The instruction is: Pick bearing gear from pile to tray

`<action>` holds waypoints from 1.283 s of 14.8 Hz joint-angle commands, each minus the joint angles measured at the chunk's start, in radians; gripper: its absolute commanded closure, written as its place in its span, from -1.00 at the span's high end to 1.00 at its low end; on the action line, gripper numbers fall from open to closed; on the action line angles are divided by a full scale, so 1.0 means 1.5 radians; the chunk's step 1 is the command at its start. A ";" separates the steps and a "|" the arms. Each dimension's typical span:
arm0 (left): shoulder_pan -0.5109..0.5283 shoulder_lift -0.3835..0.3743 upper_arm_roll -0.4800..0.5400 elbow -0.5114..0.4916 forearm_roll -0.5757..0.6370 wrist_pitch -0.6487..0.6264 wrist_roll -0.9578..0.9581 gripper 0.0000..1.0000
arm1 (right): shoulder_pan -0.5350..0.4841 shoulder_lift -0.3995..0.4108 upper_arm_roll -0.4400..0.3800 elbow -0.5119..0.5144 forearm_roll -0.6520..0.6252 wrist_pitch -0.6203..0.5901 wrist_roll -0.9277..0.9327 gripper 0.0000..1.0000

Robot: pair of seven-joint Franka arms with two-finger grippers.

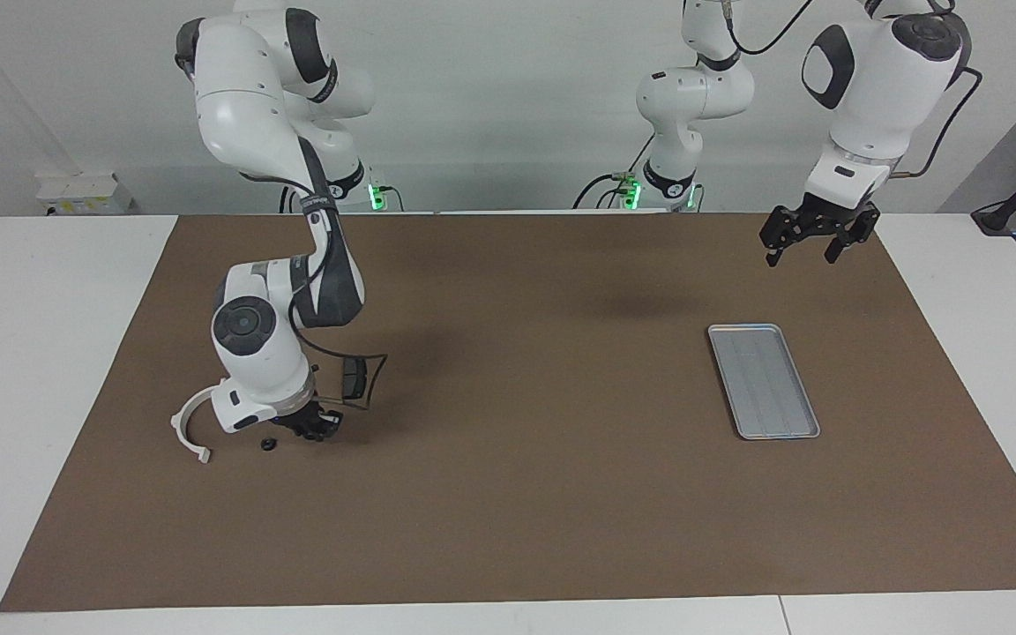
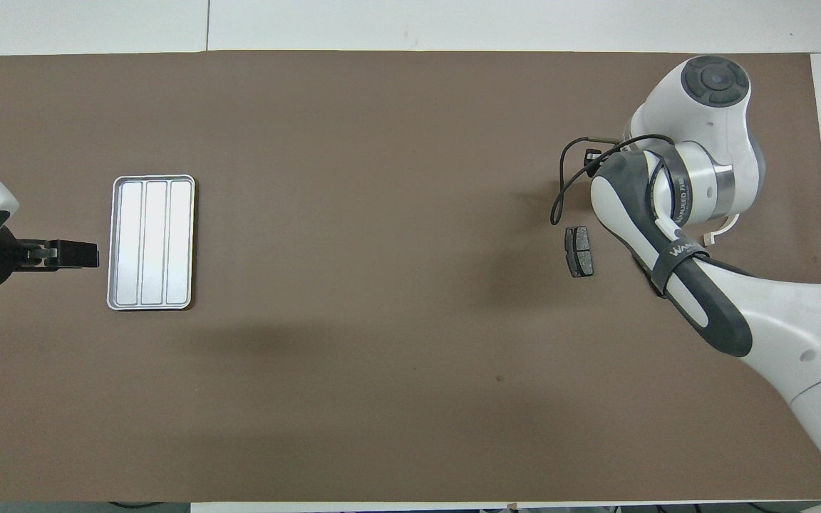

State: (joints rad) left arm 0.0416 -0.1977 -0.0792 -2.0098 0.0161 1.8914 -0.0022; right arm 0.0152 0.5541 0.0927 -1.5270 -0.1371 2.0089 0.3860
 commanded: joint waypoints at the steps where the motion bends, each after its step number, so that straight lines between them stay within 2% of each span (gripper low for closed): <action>1: -0.005 -0.024 0.003 -0.032 -0.008 0.025 -0.014 1.00 | 0.007 -0.028 0.009 0.070 -0.001 -0.113 -0.043 -1.00; 4: -0.005 -0.024 0.003 -0.032 -0.008 0.026 -0.014 1.00 | 0.044 -0.070 0.026 0.105 0.013 -0.212 -0.026 -1.00; 6: -0.005 -0.023 0.003 -0.030 -0.008 0.026 -0.014 1.00 | 0.085 -0.082 0.027 0.138 0.049 -0.253 0.077 -1.00; 8: -0.005 -0.023 0.003 -0.030 -0.008 0.032 -0.014 1.00 | 0.141 -0.089 0.030 0.146 0.077 -0.259 0.211 -1.00; 11: -0.003 -0.022 0.003 -0.030 -0.008 0.034 -0.011 1.00 | 0.230 -0.098 0.036 0.127 0.115 -0.178 0.454 -1.00; 13: 0.002 -0.022 0.003 -0.030 -0.008 0.038 -0.006 1.00 | 0.290 -0.092 0.036 0.089 0.114 -0.107 0.547 -1.00; 16: 0.011 -0.016 0.007 -0.024 -0.019 0.038 -0.004 1.00 | 0.321 -0.090 0.035 0.013 0.111 -0.013 0.596 -1.00; 19: 0.011 -0.012 0.007 -0.030 -0.028 0.048 -0.005 1.00 | 0.353 -0.050 0.033 -0.002 0.093 0.026 0.625 -1.00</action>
State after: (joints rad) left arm 0.0480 -0.1977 -0.0672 -2.0194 -0.0034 1.9275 -0.0117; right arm 0.5247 0.4541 0.1478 -1.5041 0.0153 2.0038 1.2859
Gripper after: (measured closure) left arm 0.000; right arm 0.643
